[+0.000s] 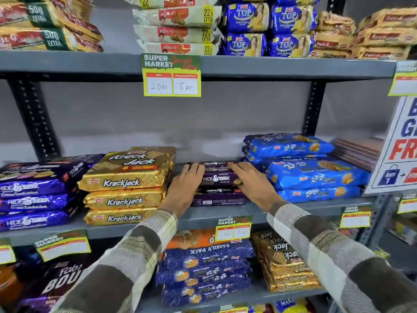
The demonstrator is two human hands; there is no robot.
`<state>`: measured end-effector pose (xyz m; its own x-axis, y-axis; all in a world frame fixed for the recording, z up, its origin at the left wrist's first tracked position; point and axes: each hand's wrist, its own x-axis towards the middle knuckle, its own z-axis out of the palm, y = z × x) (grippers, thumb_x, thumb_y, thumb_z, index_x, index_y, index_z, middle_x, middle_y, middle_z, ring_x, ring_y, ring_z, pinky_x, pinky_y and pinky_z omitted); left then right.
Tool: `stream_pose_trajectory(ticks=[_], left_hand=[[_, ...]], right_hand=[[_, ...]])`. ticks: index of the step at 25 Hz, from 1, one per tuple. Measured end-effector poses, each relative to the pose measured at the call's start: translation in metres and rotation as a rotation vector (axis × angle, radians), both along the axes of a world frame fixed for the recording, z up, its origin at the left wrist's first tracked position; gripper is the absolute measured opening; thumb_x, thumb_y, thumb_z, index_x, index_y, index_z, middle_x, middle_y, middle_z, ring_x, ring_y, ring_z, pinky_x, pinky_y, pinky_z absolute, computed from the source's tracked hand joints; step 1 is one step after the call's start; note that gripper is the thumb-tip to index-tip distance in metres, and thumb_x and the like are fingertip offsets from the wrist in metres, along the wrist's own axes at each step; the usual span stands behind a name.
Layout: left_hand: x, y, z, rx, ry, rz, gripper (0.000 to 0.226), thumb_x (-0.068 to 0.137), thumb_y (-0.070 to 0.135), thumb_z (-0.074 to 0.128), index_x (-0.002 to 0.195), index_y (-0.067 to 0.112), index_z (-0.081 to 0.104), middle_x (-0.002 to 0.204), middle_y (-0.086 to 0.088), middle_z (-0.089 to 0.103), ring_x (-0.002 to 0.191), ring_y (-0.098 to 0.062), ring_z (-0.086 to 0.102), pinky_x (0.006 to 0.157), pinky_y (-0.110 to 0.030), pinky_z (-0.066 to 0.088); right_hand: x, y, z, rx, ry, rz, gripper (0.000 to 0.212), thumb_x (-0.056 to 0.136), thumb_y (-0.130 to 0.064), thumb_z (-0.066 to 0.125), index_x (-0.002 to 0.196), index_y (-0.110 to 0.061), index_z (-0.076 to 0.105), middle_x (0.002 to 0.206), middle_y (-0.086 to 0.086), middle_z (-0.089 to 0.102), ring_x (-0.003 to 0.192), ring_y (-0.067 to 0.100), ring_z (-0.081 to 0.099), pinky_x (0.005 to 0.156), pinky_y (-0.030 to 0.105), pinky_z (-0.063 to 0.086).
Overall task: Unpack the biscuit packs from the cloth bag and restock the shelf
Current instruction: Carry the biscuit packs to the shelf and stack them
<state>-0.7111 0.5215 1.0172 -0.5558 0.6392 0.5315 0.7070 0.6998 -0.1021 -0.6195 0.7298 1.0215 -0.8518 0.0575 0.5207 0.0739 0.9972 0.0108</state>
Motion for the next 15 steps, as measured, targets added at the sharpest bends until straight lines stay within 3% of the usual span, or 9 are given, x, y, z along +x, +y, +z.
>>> stream_pose_trajectory(ticks=[3, 5, 10, 12, 15], left_hand=[[-0.009, -0.001, -0.003, 0.044, -0.064, -0.049, 0.061, 0.083, 0.018, 0.072, 0.131, 0.014, 0.035, 0.136, -0.008, 0.050, 0.122, -0.026, 0.049, 0.092, -0.038, 0.057], [-0.011, 0.002, -0.003, 0.033, -0.109, -0.050, 0.064, 0.081, 0.037, 0.067, 0.132, 0.014, 0.036, 0.136, -0.007, 0.048, 0.125, -0.027, 0.046, 0.095, -0.040, 0.055], [-0.013, 0.002, -0.004, 0.022, -0.084, -0.087, 0.059, 0.090, 0.044, 0.057, 0.136, 0.013, 0.035, 0.137, -0.006, 0.042, 0.124, -0.027, 0.042, 0.092, -0.044, 0.056], [-0.008, -0.001, -0.005, 0.032, -0.068, -0.104, 0.066, 0.087, 0.055, 0.046, 0.138, 0.014, 0.035, 0.135, -0.006, 0.042, 0.121, -0.025, 0.042, 0.090, -0.044, 0.056], [-0.004, -0.002, -0.005, -0.031, -0.085, -0.079, 0.090, 0.079, 0.083, 0.034, 0.146, 0.023, 0.029, 0.149, -0.006, 0.036, 0.133, -0.030, 0.036, 0.103, -0.051, 0.047]], right_hand=[[-0.006, -0.001, -0.001, -0.063, -0.039, 0.025, 0.071, 0.085, -0.007, 0.070, 0.145, -0.022, 0.035, 0.144, 0.005, 0.045, 0.138, 0.024, 0.039, 0.097, 0.045, 0.052], [-0.008, 0.003, 0.001, -0.094, -0.071, 0.062, 0.070, 0.086, -0.007, 0.069, 0.144, -0.024, 0.035, 0.143, 0.005, 0.044, 0.136, 0.024, 0.039, 0.101, 0.047, 0.050], [-0.010, 0.011, 0.000, -0.113, -0.072, 0.111, 0.067, 0.085, -0.009, 0.070, 0.139, -0.027, 0.036, 0.140, 0.003, 0.045, 0.134, 0.023, 0.041, 0.102, 0.045, 0.050], [-0.011, 0.010, -0.004, -0.116, -0.057, 0.110, 0.068, 0.085, -0.007, 0.070, 0.140, -0.027, 0.036, 0.140, 0.003, 0.043, 0.134, 0.023, 0.040, 0.103, 0.046, 0.050], [-0.014, 0.015, -0.001, -0.123, -0.094, 0.147, 0.071, 0.085, 0.000, 0.065, 0.142, -0.029, 0.034, 0.138, 0.003, 0.039, 0.132, 0.022, 0.037, 0.104, 0.045, 0.049]])
